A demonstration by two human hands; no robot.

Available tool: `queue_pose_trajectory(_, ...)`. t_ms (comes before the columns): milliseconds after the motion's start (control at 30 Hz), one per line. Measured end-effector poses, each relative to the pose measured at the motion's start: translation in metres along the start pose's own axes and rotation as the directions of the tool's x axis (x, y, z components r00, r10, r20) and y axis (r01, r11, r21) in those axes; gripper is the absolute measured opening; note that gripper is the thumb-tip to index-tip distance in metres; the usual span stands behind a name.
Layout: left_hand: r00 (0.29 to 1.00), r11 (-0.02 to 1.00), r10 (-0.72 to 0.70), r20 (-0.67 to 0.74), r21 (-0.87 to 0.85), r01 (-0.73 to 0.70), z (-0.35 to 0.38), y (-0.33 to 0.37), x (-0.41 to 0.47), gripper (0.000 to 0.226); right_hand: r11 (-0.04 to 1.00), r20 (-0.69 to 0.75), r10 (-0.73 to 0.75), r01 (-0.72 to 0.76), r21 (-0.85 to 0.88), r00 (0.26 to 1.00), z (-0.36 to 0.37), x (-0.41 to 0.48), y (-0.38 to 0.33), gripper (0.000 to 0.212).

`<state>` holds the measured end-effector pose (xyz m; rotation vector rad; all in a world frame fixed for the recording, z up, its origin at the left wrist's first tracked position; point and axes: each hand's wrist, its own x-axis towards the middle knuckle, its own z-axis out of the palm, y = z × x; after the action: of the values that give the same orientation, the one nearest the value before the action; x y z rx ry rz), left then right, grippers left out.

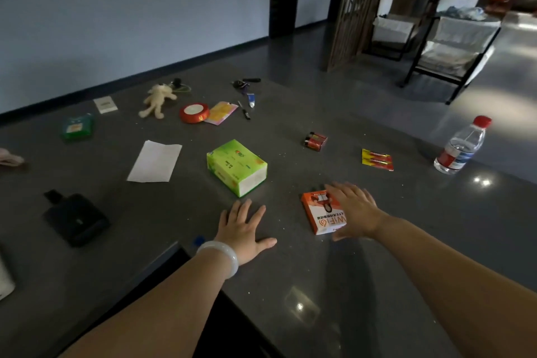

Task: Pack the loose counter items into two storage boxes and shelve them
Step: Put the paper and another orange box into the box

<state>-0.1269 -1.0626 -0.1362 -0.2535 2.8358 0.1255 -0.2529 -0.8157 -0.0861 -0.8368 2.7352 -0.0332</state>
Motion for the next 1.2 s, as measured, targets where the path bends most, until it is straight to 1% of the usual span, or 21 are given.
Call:
queue_pose_trajectory(100, 0.999, 0.999, 0.042, -0.023, 0.003, -0.042, 0.010, -0.010, 0.011, 0.087, 0.997, 0.065, 0.062, -0.059, -0.043, 0.996, 0.001, 0.014, 0.002, 0.126)
queue_pose_trajectory(200, 0.997, 0.997, 0.074, -0.026, -0.012, -0.075, 0.016, -0.016, 0.015, 0.087, 0.995, 0.130, 0.098, -0.096, -0.025, 0.987, 0.003, 0.024, 0.004, 0.127)
queue_pose_trajectory(300, 0.997, 0.997, 0.076, -0.016, -0.005, -0.076, 0.016, -0.017, 0.017, 0.088, 0.992, 0.142, 0.127, -0.125, -0.022, 0.982, 0.001, 0.029, 0.003, 0.126)
queue_pose_trajectory(367, 0.997, 0.997, 0.071, -0.009, -0.003, -0.071, 0.016, -0.015, 0.018, 0.088, 0.988, 0.118, 0.151, -0.149, -0.030, 0.981, 0.001, 0.028, -0.001, 0.123)
queue_pose_trajectory(500, 0.997, 0.997, 0.074, 0.002, -0.014, -0.074, 0.013, -0.011, 0.018, 0.088, 0.980, 0.004, 0.197, -0.197, -0.024, 0.980, 0.012, 0.017, -0.016, 0.118)
queue_pose_trajectory(600, 0.997, 0.997, 0.071, -0.006, -0.005, -0.071, 0.014, -0.010, 0.016, 0.088, 0.965, -0.082, 0.254, -0.247, 0.088, 0.964, 0.030, 0.007, -0.037, 0.115)
queue_pose_trajectory(667, 0.997, 0.997, 0.073, -0.003, -0.019, -0.073, 0.012, -0.010, 0.017, 0.088, 0.938, -0.111, 0.314, -0.290, 0.188, 0.943, 0.039, 0.003, -0.058, 0.115)
queue_pose_trajectory(700, 0.997, 0.996, 0.082, -0.003, -0.040, -0.082, 0.011, -0.011, 0.017, 0.088, 0.930, -0.121, 0.331, -0.303, 0.206, 0.936, 0.042, 0.003, -0.069, 0.115)
queue_pose_trajectory(767, 0.993, 0.986, 0.112, -0.035, -0.121, -0.115, 0.012, -0.019, 0.014, 0.084, 0.930, -0.135, 0.332, -0.300, 0.211, 0.934, 0.047, 0.003, -0.092, 0.114)
queue_pose_trajectory(833, 0.985, 0.971, 0.121, -0.127, -0.192, -0.144, 0.015, -0.038, 0.007, 0.076, 0.935, -0.151, 0.311, -0.274, 0.226, 0.938, 0.053, 0.003, -0.114, 0.114)
queue_pose_trajectory(900, 0.971, 0.972, 0.072, -0.228, -0.202, -0.120, 0.019, -0.063, -0.002, 0.068, 0.943, -0.174, 0.275, -0.230, 0.239, 0.946, 0.057, 0.004, -0.134, 0.115)
queue_pose_trajectory(933, 0.966, 0.975, 0.038, -0.255, -0.204, -0.092, 0.019, -0.076, -0.007, 0.066, 0.949, -0.183, 0.252, -0.206, 0.238, 0.950, 0.059, 0.006, -0.144, 0.115)
queue_pose_trajectory(1067, 0.959, 0.968, -0.090, -0.268, -0.252, 0.020, 0.011, -0.118, -0.016, 0.062, 0.965, -0.188, 0.173, -0.127, 0.231, 0.967, 0.059, 0.016, -0.179, 0.118)
queue_pose_trajectory(1133, 0.954, 0.960, -0.138, -0.266, -0.272, 0.063, 0.002, -0.131, -0.015, 0.064, 0.967, -0.191, 0.150, -0.104, 0.233, 0.970, 0.058, 0.023, -0.190, 0.119)
queue_pose_trajectory(1200, 0.943, 0.941, -0.219, -0.250, -0.309, 0.137, -0.009, -0.147, -0.009, 0.068, 0.969, -0.196, 0.149, -0.104, 0.225, 0.969, 0.056, 0.030, -0.198, 0.119)
